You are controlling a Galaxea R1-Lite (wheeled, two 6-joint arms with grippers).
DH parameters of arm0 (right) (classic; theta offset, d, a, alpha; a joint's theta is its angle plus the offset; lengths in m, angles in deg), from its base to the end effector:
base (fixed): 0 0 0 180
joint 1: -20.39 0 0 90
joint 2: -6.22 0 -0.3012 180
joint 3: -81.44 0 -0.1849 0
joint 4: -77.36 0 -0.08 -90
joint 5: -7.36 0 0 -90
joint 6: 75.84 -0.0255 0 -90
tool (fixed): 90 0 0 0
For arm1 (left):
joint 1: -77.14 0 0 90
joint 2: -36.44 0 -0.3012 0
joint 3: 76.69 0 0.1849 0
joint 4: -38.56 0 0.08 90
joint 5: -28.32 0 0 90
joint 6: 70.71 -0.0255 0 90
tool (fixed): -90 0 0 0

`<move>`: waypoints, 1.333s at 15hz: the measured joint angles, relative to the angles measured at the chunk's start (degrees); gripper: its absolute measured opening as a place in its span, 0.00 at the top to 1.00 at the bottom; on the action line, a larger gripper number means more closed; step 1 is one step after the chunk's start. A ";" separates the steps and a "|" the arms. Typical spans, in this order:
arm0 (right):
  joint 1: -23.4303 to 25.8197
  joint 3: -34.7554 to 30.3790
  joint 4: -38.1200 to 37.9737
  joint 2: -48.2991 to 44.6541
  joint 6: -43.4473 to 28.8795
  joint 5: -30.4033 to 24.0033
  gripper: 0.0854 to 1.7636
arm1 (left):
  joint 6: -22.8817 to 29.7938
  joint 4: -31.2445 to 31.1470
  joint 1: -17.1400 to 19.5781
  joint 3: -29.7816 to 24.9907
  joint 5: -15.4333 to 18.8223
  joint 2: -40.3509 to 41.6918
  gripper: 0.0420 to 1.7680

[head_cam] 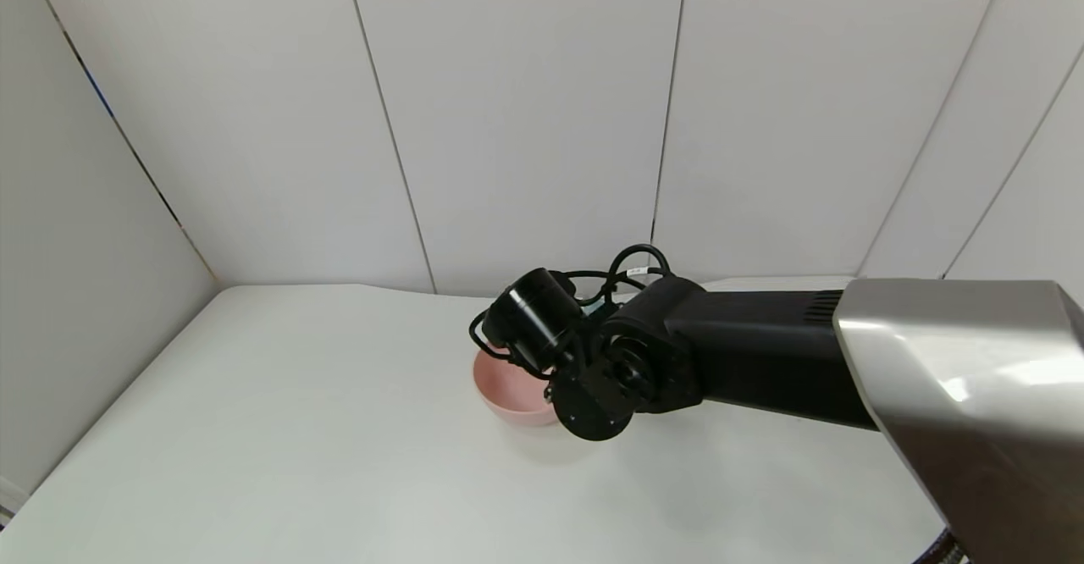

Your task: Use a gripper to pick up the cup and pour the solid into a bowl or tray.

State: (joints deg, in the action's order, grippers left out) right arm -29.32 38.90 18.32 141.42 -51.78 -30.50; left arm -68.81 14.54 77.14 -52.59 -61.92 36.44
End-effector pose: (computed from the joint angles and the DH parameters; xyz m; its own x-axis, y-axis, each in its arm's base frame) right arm 0.3069 0.3309 0.1395 0.8197 -0.2541 -0.5134 -0.3926 0.4035 -0.8265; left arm -0.0269 0.0001 0.0756 1.0000 0.0042 0.0014 -0.0041 0.9994 -0.0332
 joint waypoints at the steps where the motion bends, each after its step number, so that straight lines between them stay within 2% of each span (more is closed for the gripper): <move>1: 0.00 0.04 0.00 0.46 0.40 0.80 0.25 | 0.00 0.00 0.00 0.00 0.00 0.00 0.03; 5: 0.00 0.23 0.27 1.78 2.22 4.75 0.25 | 0.00 0.00 0.00 0.00 0.00 0.00 0.03; 14: -0.73 1.11 2.11 3.57 6.41 8.96 0.25 | 0.00 0.00 0.00 0.00 0.02 0.00 0.03; 20: -1.17 1.08 15.57 4.86 18.74 10.35 0.25 | 0.00 0.00 0.00 0.00 0.02 0.00 0.03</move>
State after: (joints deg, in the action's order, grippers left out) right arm -30.50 39.98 33.89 146.29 -33.04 -20.15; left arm -68.81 14.54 77.14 -52.59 -61.90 36.44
